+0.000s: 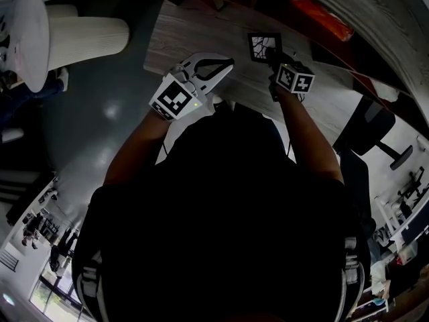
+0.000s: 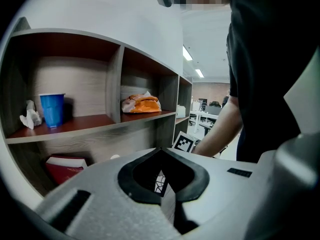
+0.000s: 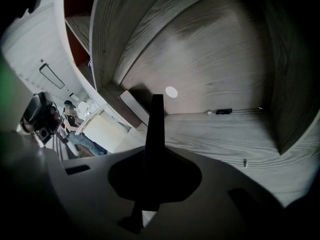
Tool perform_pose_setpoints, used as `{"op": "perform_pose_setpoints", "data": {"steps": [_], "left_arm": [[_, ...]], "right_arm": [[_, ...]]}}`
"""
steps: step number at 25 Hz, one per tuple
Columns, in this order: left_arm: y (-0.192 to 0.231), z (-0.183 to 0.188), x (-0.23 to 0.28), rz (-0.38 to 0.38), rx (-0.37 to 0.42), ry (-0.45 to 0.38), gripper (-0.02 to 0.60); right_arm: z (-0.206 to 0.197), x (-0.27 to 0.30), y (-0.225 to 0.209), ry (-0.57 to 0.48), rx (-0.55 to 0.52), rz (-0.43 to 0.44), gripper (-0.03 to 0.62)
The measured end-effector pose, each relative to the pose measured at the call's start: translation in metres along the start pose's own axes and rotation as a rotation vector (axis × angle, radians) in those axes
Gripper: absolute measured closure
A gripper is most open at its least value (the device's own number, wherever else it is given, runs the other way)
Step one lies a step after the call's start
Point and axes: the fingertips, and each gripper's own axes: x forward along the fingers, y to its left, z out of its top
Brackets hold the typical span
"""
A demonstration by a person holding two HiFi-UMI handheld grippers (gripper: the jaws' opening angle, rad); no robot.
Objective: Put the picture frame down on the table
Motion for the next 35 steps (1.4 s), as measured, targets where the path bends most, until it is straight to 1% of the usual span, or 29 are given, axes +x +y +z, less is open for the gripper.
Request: {"op": "perform_pose_setpoints", "data": {"steps": [6, 14, 17, 21, 27, 32, 35], "left_arm": [[0.001, -0.004, 0.011, -0.01, -0.002, 0.008, 0.565], [0.006, -0.018, 0.021, -0.008, -0.022, 0.041, 0.565], [0.008, -0.018, 0.021, -0.01, -0.018, 0.041, 0.565], [0.011, -0.019, 0.017, -0.013, 0.015, 0.045, 0.565], [0.008, -0.027, 0.024, -0.026, 0.014, 0.055, 0.565], [0.01, -0.03, 0.023, -0.017, 0.0, 0.063, 0.565], [0.009, -0.03, 0.024, -0.02, -0.002, 0.062, 0.565]], "right_arm": [[-0.013, 0.011, -0.012, 0.019, 0.021, -0.019, 0.576], [-0.032, 0.016, -0.026, 0.046, 0.054, -0.039, 0.576], [-0.032, 0.015, -0.03, 0.036, 0.068, -0.046, 0.576], [-0.031, 0.02, -0.029, 0.034, 0.055, -0.048, 0.575], [-0.031, 0.02, -0.042, 0.03, 0.04, -0.062, 0.562], [-0.033, 0.02, -0.048, 0.049, 0.035, -0.086, 0.547], [-0.034, 0.021, -0.047, 0.056, 0.01, -0.103, 0.542]]}}
